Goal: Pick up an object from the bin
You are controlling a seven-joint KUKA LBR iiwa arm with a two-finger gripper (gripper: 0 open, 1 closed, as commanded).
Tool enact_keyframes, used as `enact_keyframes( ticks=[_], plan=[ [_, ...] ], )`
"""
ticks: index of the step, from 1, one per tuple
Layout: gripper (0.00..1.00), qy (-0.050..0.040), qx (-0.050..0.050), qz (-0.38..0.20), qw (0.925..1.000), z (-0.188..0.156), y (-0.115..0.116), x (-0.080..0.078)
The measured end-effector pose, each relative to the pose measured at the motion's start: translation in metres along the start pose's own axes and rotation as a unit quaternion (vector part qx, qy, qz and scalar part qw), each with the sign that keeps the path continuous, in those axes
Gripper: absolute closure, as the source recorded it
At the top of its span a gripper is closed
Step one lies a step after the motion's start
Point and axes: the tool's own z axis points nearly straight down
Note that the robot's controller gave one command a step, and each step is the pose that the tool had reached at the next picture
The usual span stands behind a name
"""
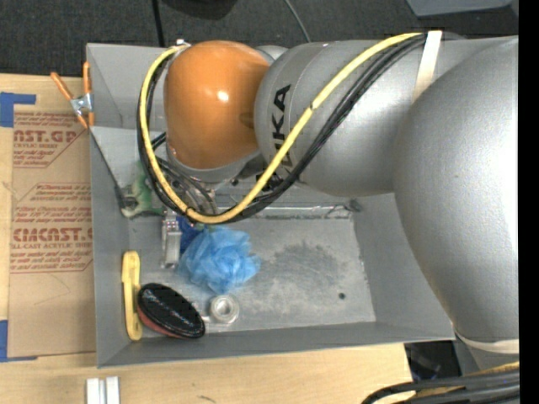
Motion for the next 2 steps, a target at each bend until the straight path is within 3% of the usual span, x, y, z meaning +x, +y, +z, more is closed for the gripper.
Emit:
enact_keyframes(
  ticks=[1,2],
  plan=[
    [0.00,-0.0038,-0.001,0.001,1.0000,-0.005,-0.001,-0.002],
    [0.00,-0.0033,-0.001,0.026,0.9997,0.067,-0.004,0.035]
  ],
)
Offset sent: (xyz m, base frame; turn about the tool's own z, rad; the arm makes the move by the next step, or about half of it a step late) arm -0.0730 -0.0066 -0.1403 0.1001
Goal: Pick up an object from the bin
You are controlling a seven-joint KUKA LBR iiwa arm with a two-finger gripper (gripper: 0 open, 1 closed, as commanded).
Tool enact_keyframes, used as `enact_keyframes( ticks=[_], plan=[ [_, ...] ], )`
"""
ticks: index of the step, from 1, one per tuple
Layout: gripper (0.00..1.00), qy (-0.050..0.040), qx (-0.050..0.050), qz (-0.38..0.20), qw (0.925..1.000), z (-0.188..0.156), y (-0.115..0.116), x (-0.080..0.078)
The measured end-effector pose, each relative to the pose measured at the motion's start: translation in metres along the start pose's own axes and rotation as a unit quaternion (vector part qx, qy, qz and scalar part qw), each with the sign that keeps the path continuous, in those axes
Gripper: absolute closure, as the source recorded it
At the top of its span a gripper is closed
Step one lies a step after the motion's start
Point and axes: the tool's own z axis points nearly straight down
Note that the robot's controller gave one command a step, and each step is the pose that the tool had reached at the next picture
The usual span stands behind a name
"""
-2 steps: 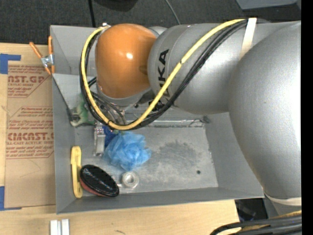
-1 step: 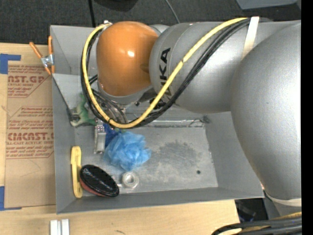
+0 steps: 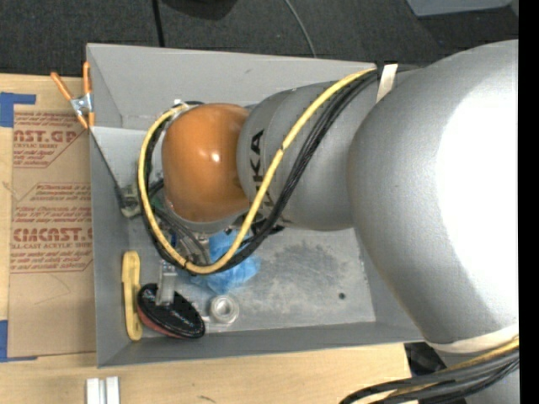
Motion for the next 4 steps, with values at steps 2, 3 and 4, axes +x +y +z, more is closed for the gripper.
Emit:
enact_keyframes(
  ticks=[2,3,4],
  plan=[
    [0.00,-0.0002,0.000,0.078,0.9969,-0.013,-0.011,0.042],
    [0.00,0.0043,0.002,0.138,0.9904,0.076,-0.012,0.038],
    [1.00,-0.0006,-0.001,0.113,0.9936,0.075,-0.016,0.043]
  ],
)
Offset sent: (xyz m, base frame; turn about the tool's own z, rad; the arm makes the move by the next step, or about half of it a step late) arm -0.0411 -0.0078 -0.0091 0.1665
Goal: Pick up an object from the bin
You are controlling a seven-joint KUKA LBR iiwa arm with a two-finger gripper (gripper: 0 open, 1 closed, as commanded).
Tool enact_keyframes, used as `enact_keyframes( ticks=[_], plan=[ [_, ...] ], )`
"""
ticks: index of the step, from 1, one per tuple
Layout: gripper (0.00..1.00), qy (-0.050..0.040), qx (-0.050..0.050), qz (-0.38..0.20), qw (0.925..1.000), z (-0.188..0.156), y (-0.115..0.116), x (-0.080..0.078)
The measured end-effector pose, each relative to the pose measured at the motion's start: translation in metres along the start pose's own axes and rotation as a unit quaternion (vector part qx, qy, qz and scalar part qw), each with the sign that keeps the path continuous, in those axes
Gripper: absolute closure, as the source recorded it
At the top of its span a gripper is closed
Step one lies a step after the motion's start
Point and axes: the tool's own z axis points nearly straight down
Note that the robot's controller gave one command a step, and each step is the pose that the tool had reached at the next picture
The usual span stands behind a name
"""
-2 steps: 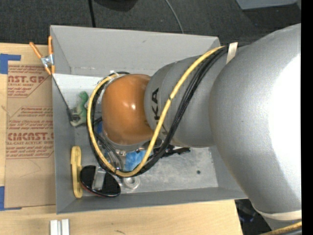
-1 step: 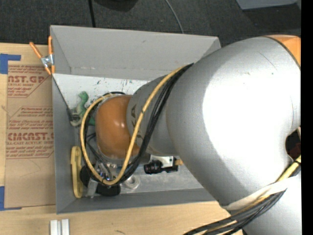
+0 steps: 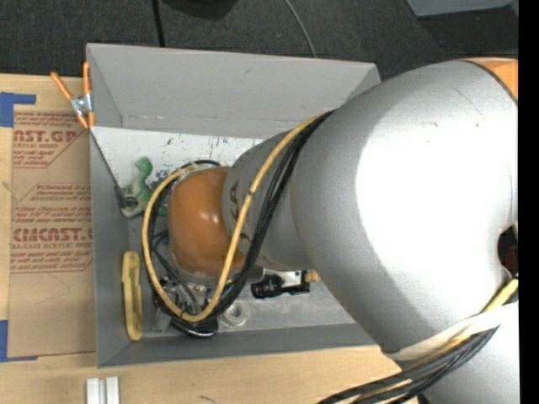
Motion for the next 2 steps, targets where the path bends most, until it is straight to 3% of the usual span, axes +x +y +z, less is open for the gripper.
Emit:
enact_keyframes(
  ticks=[2],
  plan=[
    [1.00,0.0010,0.001,0.000,1.0000,-0.0024,-0.0003,0.0006]
  ],
)
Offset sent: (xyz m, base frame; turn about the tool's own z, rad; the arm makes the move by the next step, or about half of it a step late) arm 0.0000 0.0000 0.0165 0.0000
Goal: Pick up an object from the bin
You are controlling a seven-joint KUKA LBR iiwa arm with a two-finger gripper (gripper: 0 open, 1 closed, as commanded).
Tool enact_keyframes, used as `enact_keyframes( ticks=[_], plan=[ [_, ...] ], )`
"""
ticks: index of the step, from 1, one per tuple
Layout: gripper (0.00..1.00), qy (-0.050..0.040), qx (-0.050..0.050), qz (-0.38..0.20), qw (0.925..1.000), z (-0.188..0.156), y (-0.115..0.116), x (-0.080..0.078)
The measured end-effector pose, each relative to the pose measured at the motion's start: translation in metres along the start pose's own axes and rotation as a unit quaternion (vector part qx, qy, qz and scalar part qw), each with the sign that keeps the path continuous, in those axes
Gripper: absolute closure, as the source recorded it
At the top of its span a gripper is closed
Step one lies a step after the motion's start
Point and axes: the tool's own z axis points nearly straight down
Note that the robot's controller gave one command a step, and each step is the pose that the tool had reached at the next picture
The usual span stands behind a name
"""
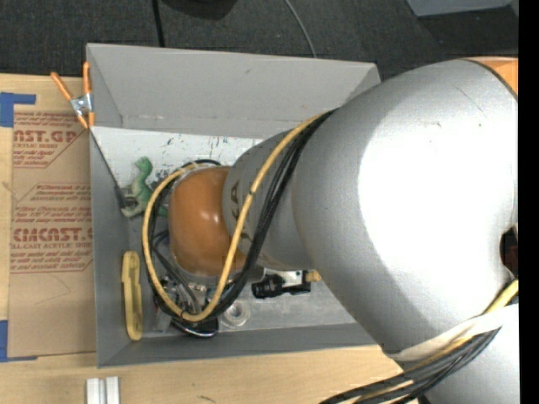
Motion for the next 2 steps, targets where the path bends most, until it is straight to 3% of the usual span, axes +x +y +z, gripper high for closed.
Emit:
enact_keyframes(
  ticks=[1,2],
  plan=[
    [1.00,-0.0015,-0.002,0.000,1.0000,-0.0625,0.0017,-0.0006],
    [1.00,-0.0017,-0.002,-0.001,1.0000,-0.0584,0.0015,-0.0004]
  ],
)
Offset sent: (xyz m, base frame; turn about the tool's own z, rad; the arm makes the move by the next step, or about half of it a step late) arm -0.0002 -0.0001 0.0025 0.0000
